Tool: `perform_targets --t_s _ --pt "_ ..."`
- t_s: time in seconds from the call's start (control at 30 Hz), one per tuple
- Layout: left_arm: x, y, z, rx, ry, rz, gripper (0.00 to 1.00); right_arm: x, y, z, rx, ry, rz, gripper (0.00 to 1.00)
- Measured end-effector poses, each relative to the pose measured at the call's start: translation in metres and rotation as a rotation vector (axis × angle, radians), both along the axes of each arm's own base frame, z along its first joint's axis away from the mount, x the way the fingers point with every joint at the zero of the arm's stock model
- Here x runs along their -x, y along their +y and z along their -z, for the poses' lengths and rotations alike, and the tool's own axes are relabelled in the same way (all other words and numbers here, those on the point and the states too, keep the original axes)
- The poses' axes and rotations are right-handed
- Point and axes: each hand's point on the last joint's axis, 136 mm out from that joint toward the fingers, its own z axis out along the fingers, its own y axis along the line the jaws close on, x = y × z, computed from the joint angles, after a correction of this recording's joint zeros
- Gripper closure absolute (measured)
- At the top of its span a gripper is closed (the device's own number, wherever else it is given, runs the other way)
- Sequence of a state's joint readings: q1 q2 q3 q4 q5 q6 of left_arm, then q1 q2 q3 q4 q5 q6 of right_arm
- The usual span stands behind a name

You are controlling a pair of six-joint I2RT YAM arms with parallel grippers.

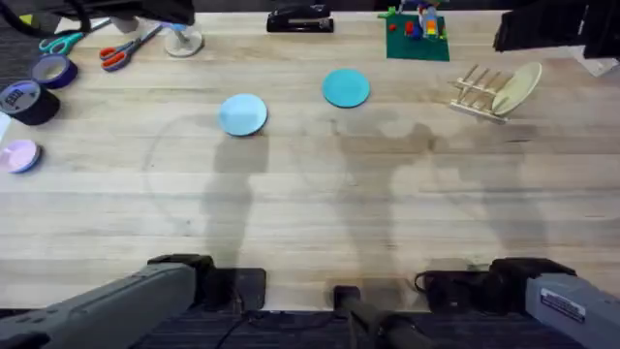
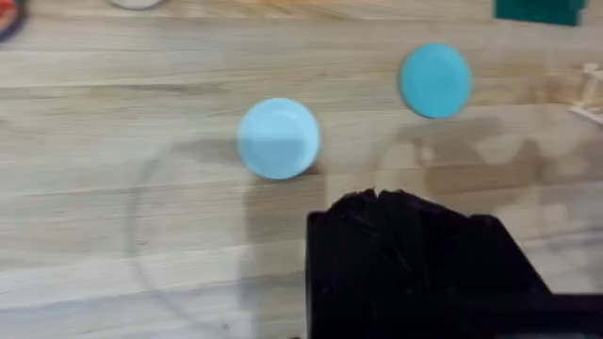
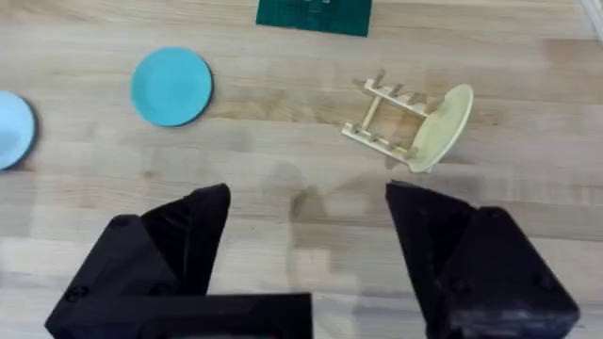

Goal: Pick up the plates from the table one by one and place each into a slot on the dish rack.

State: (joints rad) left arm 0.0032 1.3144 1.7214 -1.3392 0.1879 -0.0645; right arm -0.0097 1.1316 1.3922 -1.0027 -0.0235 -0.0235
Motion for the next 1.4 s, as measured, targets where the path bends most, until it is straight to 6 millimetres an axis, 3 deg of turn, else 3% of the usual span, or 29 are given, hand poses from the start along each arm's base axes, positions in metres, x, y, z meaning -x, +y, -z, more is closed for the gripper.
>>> perform_targets --t_s 0.23,0.37,0.93,1.17,1.4 --pt "-0.011 -0.035 -0.013 0.18 -0.041 0.094 0.961 0.001 0.0 0.001 0.0 0.005 0.0 0.007" --pt "-0.027 -0.055 -0.003 0.238 -0.002 0.152 0.961 0.001 0.0 0.001 0.0 0.005 0.0 0.007" --pt "-0.114 -0.14 0.123 0.32 0.235 0.325 0.963 0.001 0.0 0.001 0.0 0.006 0.0 0.008" --pt "-0.135 -0.154 0.17 0.368 0.298 0.327 0.963 0.001 0.0 0.001 0.0 0.007 0.0 0.007" --pt "-0.141 -0.159 0.208 0.398 0.378 0.312 0.963 0.001 0.0 0.001 0.0 0.007 0.0 0.007"
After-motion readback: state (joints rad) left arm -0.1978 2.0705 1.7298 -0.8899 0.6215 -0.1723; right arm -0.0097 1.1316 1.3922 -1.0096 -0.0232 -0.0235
